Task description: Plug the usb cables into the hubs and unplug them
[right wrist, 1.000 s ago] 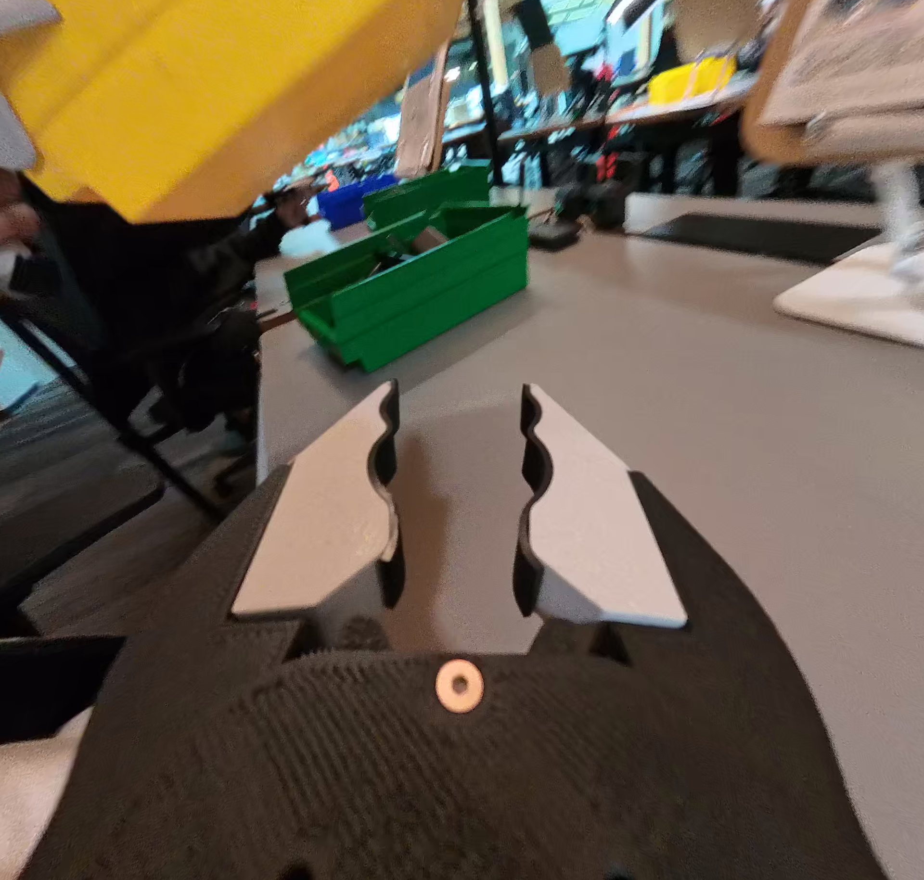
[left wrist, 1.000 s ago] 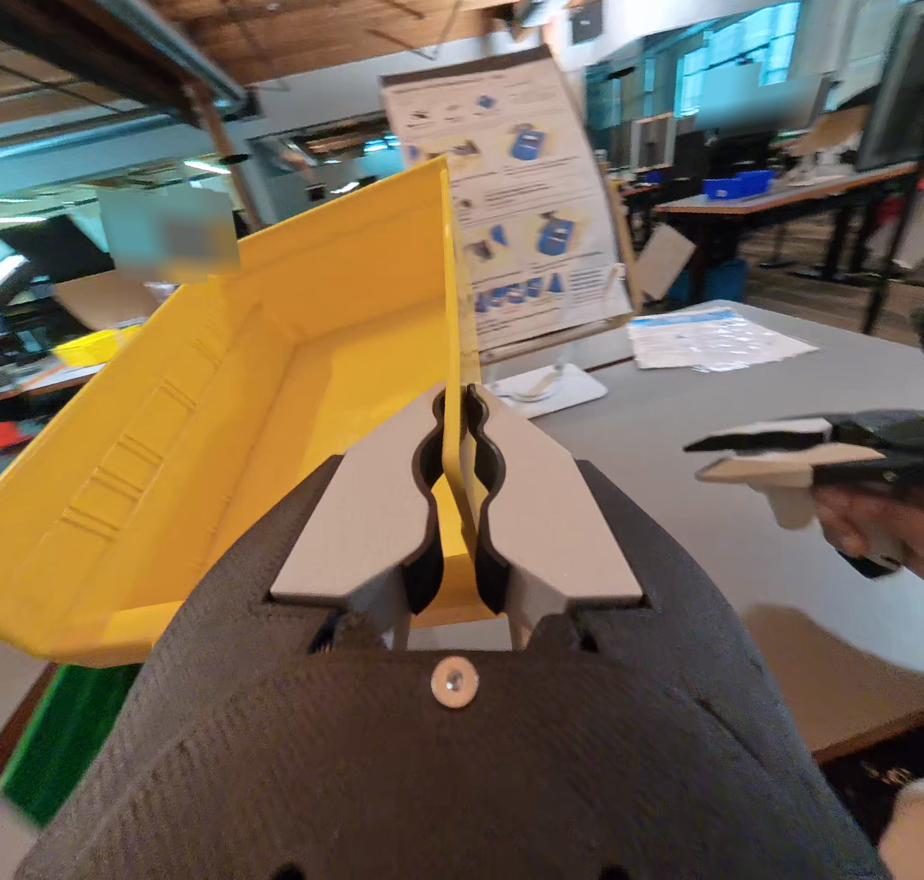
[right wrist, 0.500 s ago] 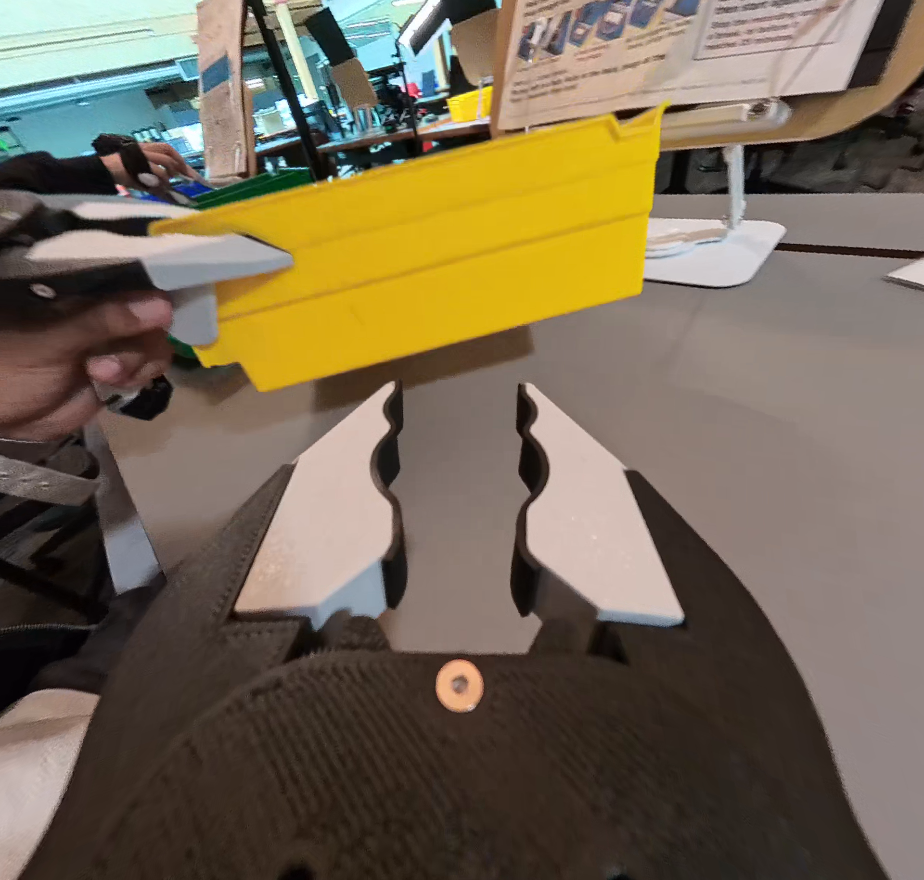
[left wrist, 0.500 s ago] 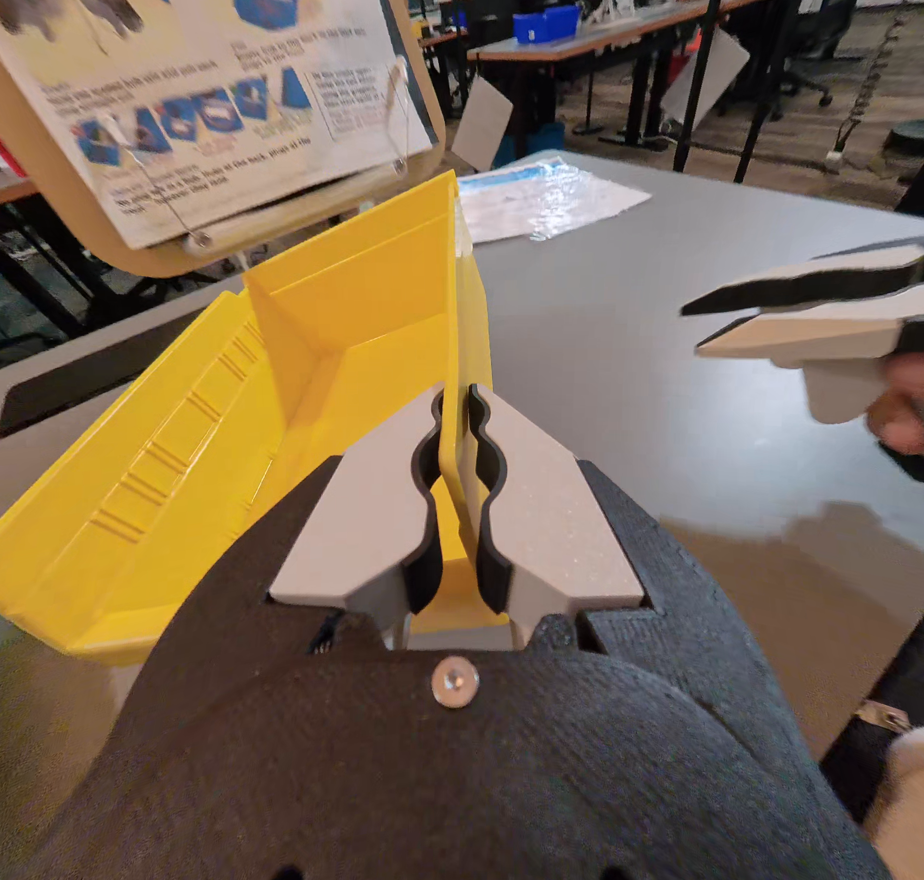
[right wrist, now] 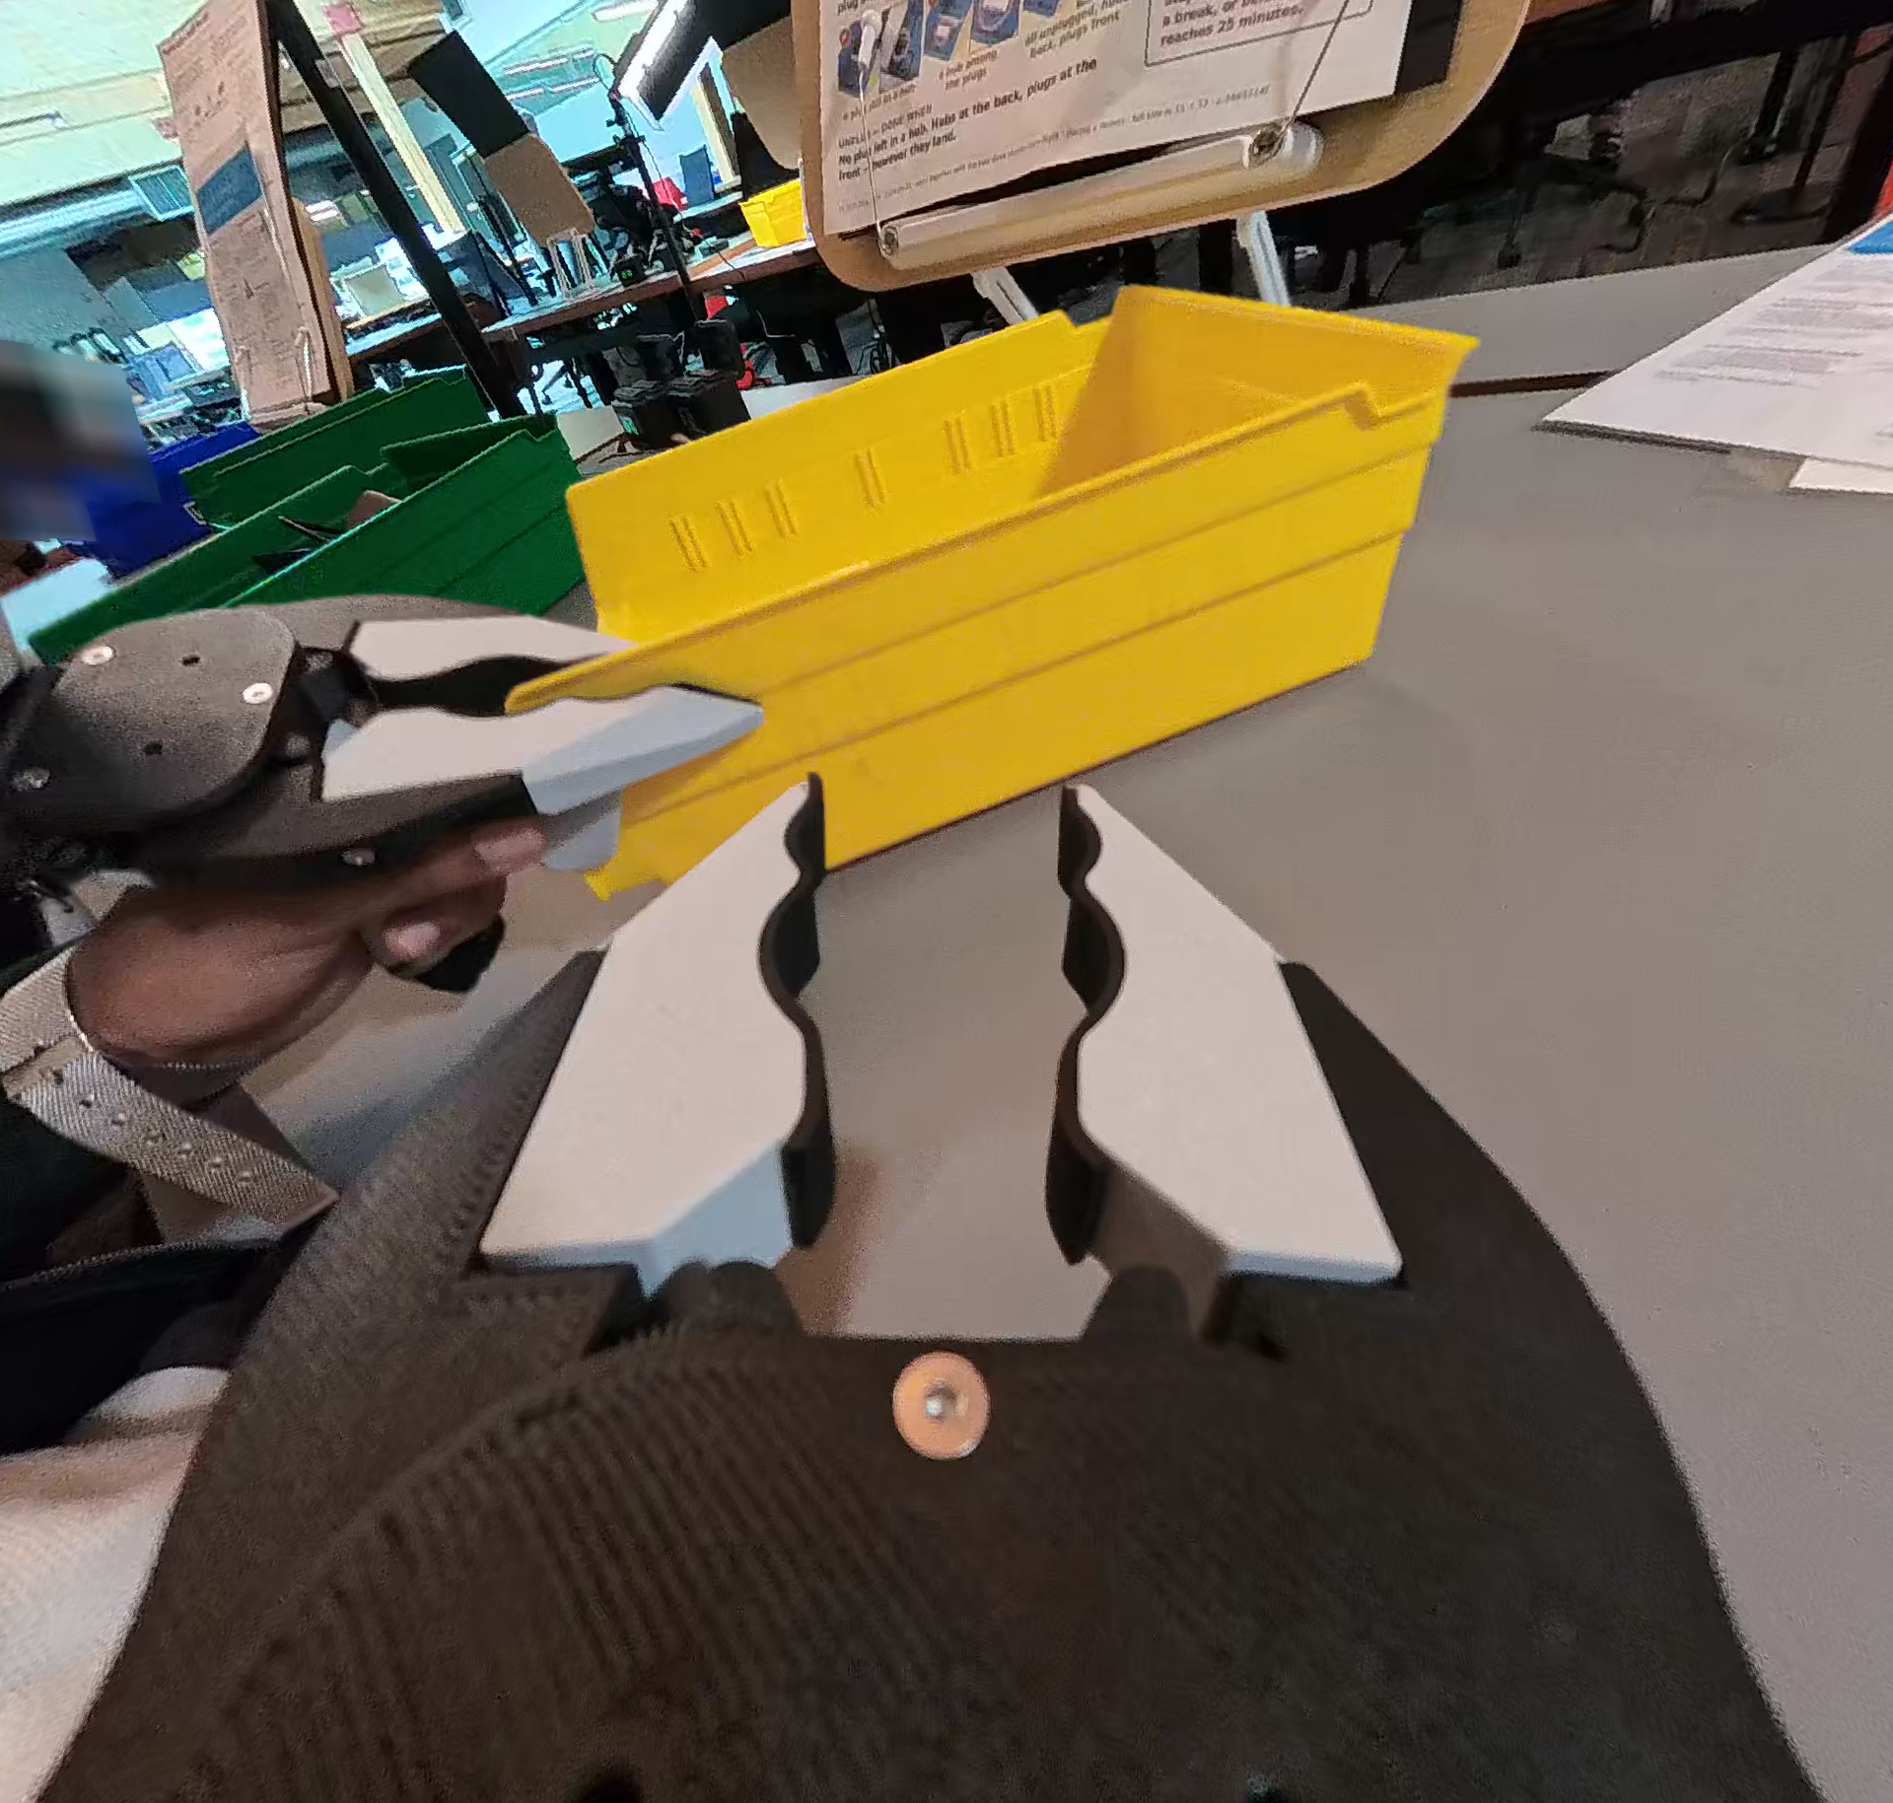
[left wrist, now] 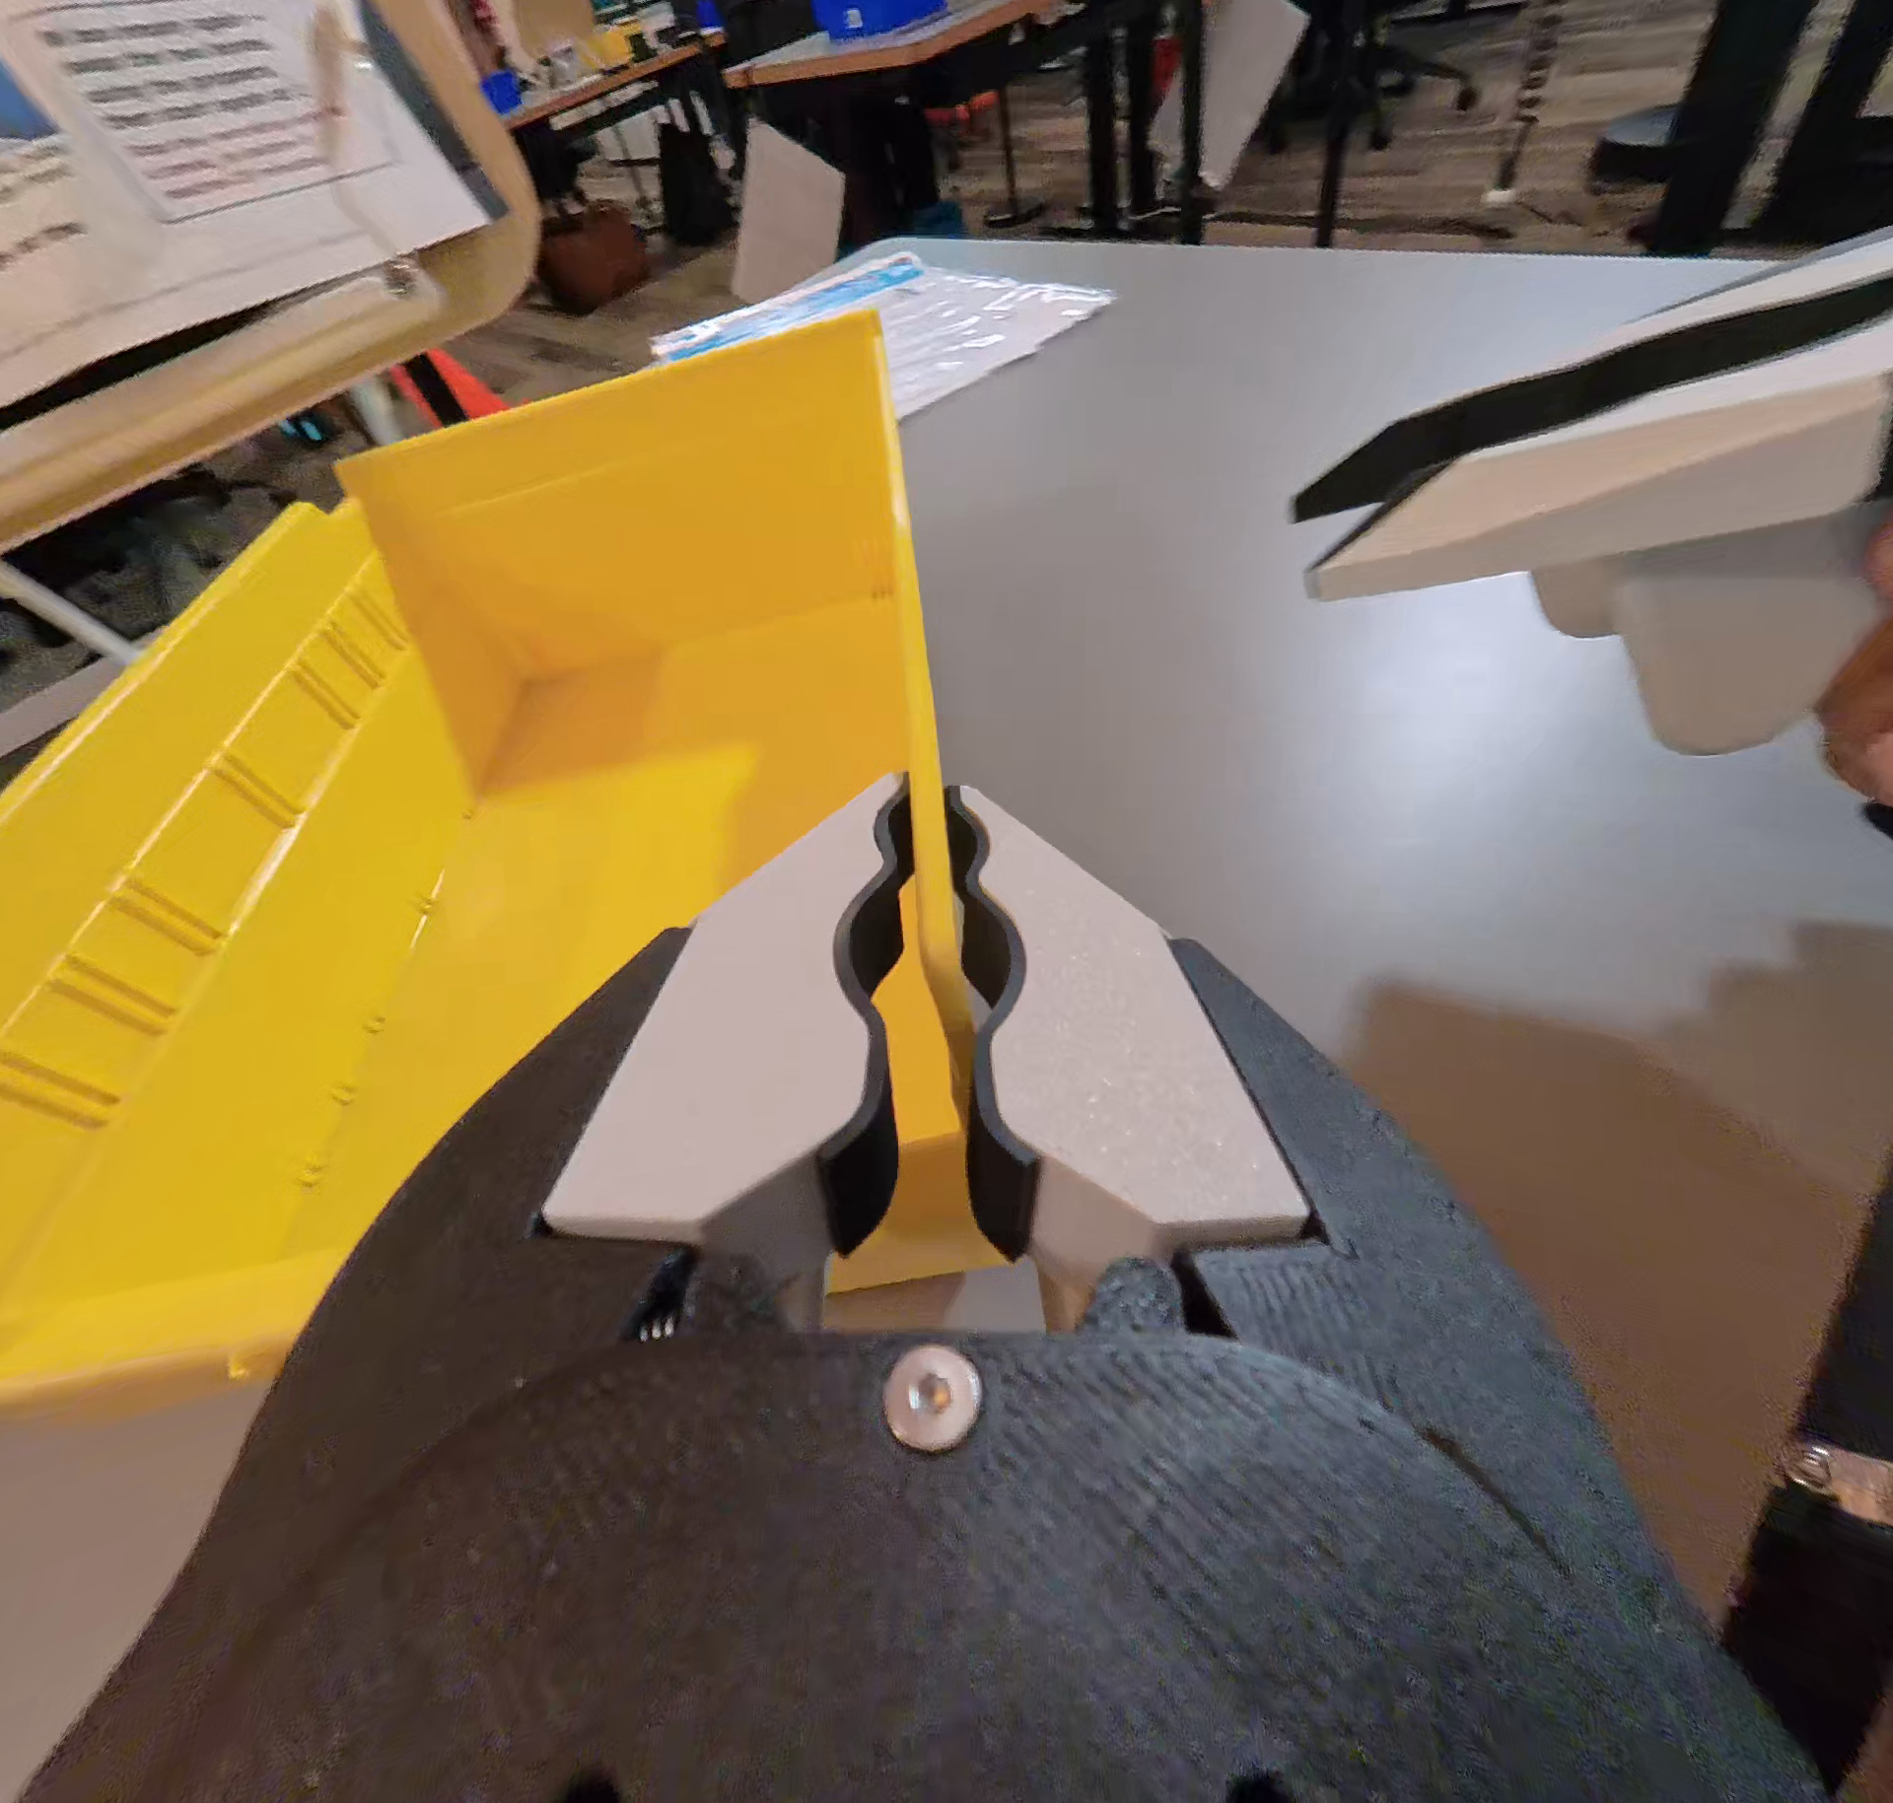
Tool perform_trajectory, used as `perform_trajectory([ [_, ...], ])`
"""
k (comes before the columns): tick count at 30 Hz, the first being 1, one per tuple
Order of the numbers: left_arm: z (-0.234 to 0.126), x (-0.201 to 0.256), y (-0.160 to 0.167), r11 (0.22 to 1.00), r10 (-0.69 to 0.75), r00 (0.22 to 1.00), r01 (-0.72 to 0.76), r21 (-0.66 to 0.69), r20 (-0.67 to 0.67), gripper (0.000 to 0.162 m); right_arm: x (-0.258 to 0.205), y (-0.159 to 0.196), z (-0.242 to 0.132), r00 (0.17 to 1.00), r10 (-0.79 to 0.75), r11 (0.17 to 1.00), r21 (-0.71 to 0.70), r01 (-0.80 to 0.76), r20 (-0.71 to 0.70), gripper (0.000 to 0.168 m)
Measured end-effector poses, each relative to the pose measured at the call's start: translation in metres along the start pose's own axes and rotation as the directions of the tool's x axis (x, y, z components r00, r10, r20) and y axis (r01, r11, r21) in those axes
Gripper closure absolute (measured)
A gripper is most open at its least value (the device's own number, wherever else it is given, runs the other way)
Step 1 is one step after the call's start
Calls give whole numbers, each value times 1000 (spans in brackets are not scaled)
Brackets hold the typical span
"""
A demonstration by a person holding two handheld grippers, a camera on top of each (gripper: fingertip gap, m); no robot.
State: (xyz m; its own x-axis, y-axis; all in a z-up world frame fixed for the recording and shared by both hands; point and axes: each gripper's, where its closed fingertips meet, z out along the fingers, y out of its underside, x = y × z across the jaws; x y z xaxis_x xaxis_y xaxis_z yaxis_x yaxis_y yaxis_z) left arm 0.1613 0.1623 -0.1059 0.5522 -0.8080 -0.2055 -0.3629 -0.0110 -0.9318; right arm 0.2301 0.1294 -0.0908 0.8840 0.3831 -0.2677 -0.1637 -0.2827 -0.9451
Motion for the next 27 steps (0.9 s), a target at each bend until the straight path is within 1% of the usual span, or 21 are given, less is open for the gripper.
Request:
perform_trajectory([
  [1, 1, 8, -1, 1000, 0, 1000, 0, 7, -25, 160, 0, 1, 0, 1000, 2, 1000, -3, -2, 1, 122],
  [3, -1, 26, -4, 999, 29, 990, -26, 24, -136, 150, 1, 0, -1, 1000, -10, 1000, -9, 10, -6, 122],
  [5, -12, 38, -16, 994, 49, 965, -24, 102, -259, 142, 5, -4, -4, 999, -26, 1000, 6, 27, -25, 121],
  [7, -34, 45, -35, 979, 37, 910, 50, 198, -413, 134, 6, -10, -7, 999, -17, 999, 35, 18, -27, 119],
  [8, -45, 39, -44, 967, 1, 887, 116, 227, -462, 130, 6, -13, -8, 1000, -7, 999, 54, 8, -24, 118],
  [9, -52, 24, -52, 952, -51, 880, 186, 243, -472, 126, 6, -16, -8, 1000, 1, 998, 70, 0, -18, 117],
  [11, -59, -24, -60, 907, -197, 889, 326, 268, -414, 130, 3, -19, -7, 1000, -2, 997, 82, 3, -8, 112],
  [13, -64, -83, -50, 858, -336, 900, 414, 303, -277, 130, -4, -17, -2, 999, -45, 997, 68, 46, -5, 107],
  [14, -65, -116, -34, 854, -390, 909, 417, 313, -146, 130, -9, -14, 1, 997, -78, 996, 53, 78, -5, 104],
  [15, -68, -148, -12, 867, -420, 908, 396, 302, 17, 130, -15, -11, 5, 994, -113, 993, 35, 113, -4, 101],
  [16, -71, -169, 6, 889, -409, 903, 361, 283, 132, 128, -21, -7, 10, 989, -145, 989, 18, 145, -1, 97],
  [17, -73, -180, 19, 904, -395, 897, 340, 259, 200, 125, -28, -4, 15, 985, -171, 985, 4, 171, 0, 91],
  [18, -72, -185, 26, 911, -392, 893, 342, 231, 224, 123, -34, -1, 19, 982, -191, 982, -4, 191, 1, 83],
  [19, -68, -182, 29, 915, -390, 896, 352, 197, 212, 120, -42, 1, 23, 979, -205, 979, -8, 205, 9, 78],
  [22, -51, -164, 45, 945, -328, 921, 319, 76, 209, 116, -65, 7, 31, 975, -211, 977, -13, 213, 62, 68],
  [24, -43, -151, 50, 970, -240, 949, 241, 22, 205, 121, -73, 11, 34, 975, -208, 977, -25, 211, 81, 62],
  [25, -43, -150, 48, 979, -204, 952, 205, 17, 230, 122, -75, 13, 35, 974, -213, 976, -36, 217, 81, 61],
  [27, -45, -142, 42, 988, -155, 964, 151, 36, 218, 134, -67, 18, 36, 970, -238, 968, -73, 241, 42, 61],
])
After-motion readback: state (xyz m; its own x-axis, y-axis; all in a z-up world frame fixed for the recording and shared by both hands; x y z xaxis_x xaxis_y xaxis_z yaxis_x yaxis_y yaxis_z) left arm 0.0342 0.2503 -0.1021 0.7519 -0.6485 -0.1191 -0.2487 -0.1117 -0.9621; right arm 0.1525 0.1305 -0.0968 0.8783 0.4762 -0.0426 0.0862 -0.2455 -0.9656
